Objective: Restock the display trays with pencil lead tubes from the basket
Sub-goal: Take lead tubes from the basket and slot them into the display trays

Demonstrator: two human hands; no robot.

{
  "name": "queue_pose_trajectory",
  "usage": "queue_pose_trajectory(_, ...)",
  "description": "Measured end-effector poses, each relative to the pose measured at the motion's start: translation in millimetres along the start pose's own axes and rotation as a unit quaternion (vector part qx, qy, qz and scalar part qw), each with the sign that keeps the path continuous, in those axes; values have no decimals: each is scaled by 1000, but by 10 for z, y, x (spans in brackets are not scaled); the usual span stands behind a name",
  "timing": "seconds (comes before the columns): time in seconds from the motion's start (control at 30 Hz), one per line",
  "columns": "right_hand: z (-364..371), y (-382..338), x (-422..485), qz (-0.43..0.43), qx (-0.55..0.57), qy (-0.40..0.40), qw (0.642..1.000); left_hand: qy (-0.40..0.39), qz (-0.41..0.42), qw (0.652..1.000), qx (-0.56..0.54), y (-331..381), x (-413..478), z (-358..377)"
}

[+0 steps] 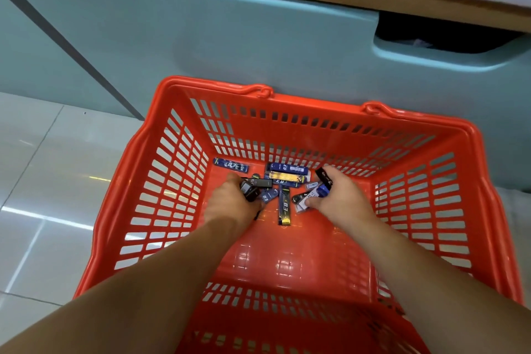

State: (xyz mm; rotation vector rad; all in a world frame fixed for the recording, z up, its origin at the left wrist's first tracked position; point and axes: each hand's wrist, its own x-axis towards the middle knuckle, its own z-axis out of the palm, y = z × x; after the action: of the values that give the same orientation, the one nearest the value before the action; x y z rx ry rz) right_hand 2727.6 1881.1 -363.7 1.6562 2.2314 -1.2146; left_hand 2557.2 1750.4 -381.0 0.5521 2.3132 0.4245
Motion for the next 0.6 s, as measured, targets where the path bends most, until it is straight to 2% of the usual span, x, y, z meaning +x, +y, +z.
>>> queue_pose_trajectory(0.17, -25, 69, 85, 0, -163, -74, 984, -26, -37, 998, 47, -19, -3, 49)
queue_pose_trajectory(0.27, -21, 180, 67, -4, -236, -59, 970, -29, -21, 997, 61, -22, 18, 54)
queue_pose_trajectory(0.4, -53, 185, 35, 1, -274, -31, 961, -61, -20, 995, 73, -11, 9, 25)
queue_pose_trajectory(0.6, -40, 182, 23, 5, -268, -26, 963, -88, 67, 971, 214, -45, -43, 20)
